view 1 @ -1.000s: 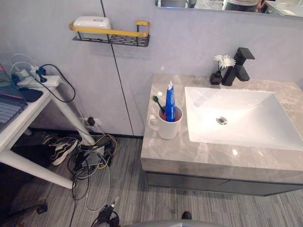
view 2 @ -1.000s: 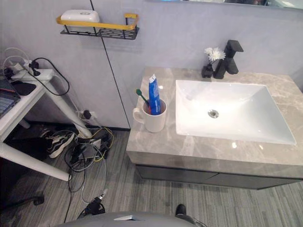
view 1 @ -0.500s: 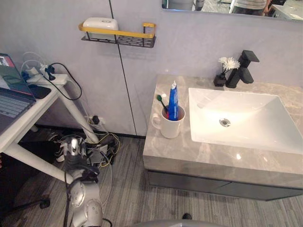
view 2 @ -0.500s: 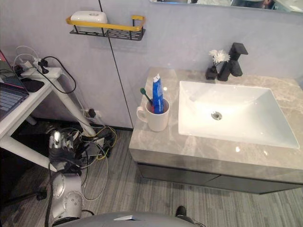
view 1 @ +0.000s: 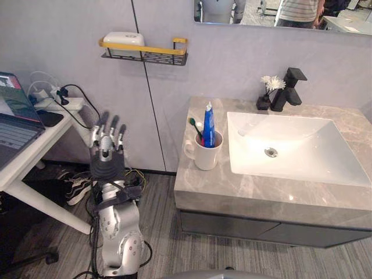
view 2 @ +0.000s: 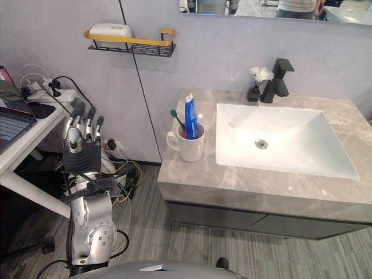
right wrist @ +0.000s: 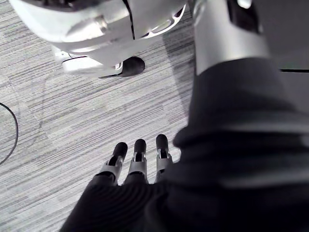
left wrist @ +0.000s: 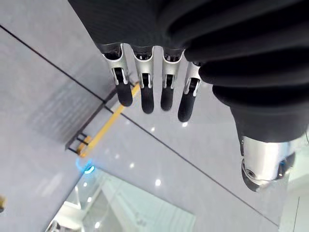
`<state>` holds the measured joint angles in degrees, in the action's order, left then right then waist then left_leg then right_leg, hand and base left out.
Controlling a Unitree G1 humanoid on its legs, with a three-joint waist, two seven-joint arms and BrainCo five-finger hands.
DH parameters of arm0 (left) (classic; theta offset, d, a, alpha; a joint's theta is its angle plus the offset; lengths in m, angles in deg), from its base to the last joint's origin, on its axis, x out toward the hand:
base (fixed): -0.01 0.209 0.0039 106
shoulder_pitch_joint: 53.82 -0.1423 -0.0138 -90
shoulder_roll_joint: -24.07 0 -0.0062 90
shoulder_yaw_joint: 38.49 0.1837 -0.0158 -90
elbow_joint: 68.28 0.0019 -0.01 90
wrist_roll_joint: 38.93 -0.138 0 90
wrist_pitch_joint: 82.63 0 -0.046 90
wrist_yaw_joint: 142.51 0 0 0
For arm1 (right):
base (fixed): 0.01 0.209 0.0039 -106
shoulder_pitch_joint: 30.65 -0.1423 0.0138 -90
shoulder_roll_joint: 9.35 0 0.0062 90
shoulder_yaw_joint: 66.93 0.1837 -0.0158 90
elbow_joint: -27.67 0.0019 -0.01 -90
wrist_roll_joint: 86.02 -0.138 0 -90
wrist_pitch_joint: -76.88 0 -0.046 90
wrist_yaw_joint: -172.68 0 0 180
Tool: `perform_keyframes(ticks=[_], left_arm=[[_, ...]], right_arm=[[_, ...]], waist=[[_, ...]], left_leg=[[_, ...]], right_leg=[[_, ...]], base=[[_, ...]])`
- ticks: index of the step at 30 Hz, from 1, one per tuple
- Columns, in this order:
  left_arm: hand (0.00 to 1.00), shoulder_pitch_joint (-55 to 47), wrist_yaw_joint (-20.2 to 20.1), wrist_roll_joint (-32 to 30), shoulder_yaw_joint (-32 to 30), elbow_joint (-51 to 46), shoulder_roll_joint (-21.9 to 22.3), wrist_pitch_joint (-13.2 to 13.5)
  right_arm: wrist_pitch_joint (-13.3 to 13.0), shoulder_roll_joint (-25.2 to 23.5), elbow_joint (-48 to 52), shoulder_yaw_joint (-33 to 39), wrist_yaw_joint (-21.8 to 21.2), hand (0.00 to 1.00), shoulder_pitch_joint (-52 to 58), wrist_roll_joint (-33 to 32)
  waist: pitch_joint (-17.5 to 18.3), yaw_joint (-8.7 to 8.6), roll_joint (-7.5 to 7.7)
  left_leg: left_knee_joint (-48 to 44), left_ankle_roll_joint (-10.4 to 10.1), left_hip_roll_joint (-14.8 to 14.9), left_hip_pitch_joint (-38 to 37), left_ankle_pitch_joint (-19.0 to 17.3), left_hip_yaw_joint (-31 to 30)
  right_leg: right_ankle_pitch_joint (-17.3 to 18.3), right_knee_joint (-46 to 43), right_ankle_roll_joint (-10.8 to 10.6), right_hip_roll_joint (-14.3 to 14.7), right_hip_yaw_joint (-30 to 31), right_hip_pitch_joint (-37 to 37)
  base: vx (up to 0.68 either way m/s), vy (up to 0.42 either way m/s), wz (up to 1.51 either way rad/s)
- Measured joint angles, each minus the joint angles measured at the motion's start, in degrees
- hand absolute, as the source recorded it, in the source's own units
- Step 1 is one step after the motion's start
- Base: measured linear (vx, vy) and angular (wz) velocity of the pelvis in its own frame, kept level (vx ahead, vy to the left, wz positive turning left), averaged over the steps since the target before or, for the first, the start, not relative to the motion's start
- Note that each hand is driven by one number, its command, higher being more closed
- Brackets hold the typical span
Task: Organize washtable
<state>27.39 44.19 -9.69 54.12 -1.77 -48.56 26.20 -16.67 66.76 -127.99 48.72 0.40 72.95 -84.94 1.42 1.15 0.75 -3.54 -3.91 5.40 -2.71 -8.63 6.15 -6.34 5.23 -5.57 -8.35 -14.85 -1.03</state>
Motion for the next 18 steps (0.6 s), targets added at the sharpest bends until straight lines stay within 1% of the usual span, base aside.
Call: perform_keyframes(ticks=[3, 5, 12, 14, 18], left_arm=[[1.0, 0.14, -0.85, -1.76, 2.39, -1.63, -0.73, 0.02], [1.0, 0.7, -1.3, -2.74, 4.52, -1.87, -2.11, 0.05], [1.0, 4.33, -2.74, -4.06, 11.43, -1.87, -4.79, 0.03], [1.0, 4.63, -3.14, -6.08, 13.12, -1.86, -5.16, 0.02], [1.0, 4.7, -3.94, -6.09, 17.04, -1.7, -6.22, -0.09]], right_arm=[[-0.04, 0.03, -0.07, -0.02, -0.04, 0.0, 0.03, 0.0], [-0.04, 0.14, -0.12, -0.02, -0.04, 0.0, 0.08, 0.0], [-0.09, 0.23, -0.13, -0.39, -0.03, 0.0, 0.09, 0.0], [-0.1, 0.26, -0.13, -0.62, -0.02, 0.0, 0.04, 0.0], [-0.11, 0.46, -0.16, -1.14, 0.07, 0.0, 0.0, 0.02]], waist=[[0.25, -0.04, 0.0], [0.51, -0.05, -0.15], [0.7, -0.16, -0.07], [0.73, -0.36, -0.04], [0.73, -0.55, -0.04]], left_leg=[[-0.22, 0.0, 0.0, 0.36, -0.07, 0.08], [-0.28, 0.0, -0.01, 0.46, -0.07, 0.16], [-0.73, 0.0, -0.08, 0.71, -0.09, 0.25], [-0.8, 0.01, -0.07, 0.85, -0.11, 0.17], [-1.59, 0.05, -0.05, 1.44, -0.42, -0.15]], right_leg=[[-0.11, 0.0, 0.02, 0.0, 0.12, -0.3], [-0.15, 0.0, 0.01, 0.01, 0.24, -0.44], [-0.41, -0.01, -0.03, 0.0, 0.45, -0.81], [-0.41, -0.01, -0.03, -0.01, 0.4, -0.88], [-0.4, -0.01, -0.03, -0.03, 0.17, -0.94]], base=[[0.0, 0.0, 0.0], [0.0, 0.0, 0.0], [0.01, 0.0, -0.01], [0.0, 0.0, 0.0], [0.0, -0.001, 0.03]])
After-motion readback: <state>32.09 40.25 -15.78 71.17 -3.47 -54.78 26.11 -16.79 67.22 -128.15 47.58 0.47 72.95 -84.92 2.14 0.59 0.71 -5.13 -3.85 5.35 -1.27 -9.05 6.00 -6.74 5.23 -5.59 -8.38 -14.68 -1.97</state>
